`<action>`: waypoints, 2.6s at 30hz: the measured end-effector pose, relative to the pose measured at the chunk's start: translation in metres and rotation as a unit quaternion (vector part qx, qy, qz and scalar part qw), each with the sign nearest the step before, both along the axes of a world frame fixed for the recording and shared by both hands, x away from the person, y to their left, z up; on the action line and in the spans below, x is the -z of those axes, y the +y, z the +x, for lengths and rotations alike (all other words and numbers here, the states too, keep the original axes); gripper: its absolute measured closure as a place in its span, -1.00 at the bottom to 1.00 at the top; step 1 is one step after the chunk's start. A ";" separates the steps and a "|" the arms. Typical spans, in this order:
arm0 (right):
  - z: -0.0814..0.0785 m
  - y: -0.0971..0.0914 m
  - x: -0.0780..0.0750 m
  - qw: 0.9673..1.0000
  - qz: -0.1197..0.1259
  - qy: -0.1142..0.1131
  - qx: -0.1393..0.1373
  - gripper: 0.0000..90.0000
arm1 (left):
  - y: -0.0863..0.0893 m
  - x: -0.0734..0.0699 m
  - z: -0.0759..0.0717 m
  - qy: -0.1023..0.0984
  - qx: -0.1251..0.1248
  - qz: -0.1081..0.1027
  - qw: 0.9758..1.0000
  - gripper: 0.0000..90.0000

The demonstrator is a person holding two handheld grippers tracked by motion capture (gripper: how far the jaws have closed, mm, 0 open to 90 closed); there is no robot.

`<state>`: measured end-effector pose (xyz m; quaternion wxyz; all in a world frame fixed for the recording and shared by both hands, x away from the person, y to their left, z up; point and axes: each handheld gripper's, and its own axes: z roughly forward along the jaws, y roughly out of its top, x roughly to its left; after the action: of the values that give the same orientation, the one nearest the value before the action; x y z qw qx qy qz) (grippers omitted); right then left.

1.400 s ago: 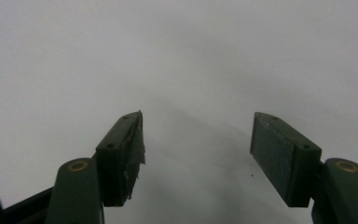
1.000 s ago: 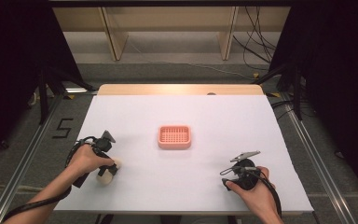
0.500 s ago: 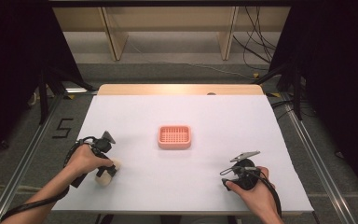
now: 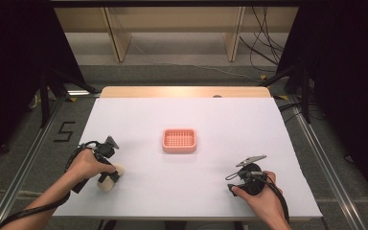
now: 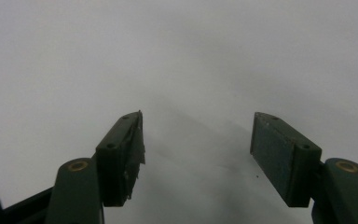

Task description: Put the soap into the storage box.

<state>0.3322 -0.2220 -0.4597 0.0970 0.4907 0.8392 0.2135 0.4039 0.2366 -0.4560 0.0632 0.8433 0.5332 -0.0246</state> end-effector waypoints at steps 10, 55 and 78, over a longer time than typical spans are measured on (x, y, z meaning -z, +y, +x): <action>0.002 -0.001 0.002 1.000 -0.009 -0.003 -0.007 -0.21 | -0.005 0.006 0.000 0.002 0.009 0.021 1.000 0.03; -0.002 -0.005 -0.002 1.000 0.006 -0.028 -0.005 -0.19 | -0.020 -0.014 0.001 -0.022 0.096 0.009 0.995 0.10; -0.013 -0.015 -0.005 0.999 0.010 -0.026 0.020 -0.19 | -0.051 -0.031 0.021 -0.047 0.154 0.011 0.987 0.10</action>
<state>0.3189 -0.2371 -0.4548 0.1179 0.5027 0.8242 0.2326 0.4250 0.1861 -0.4245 0.0747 0.9161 0.3938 0.0117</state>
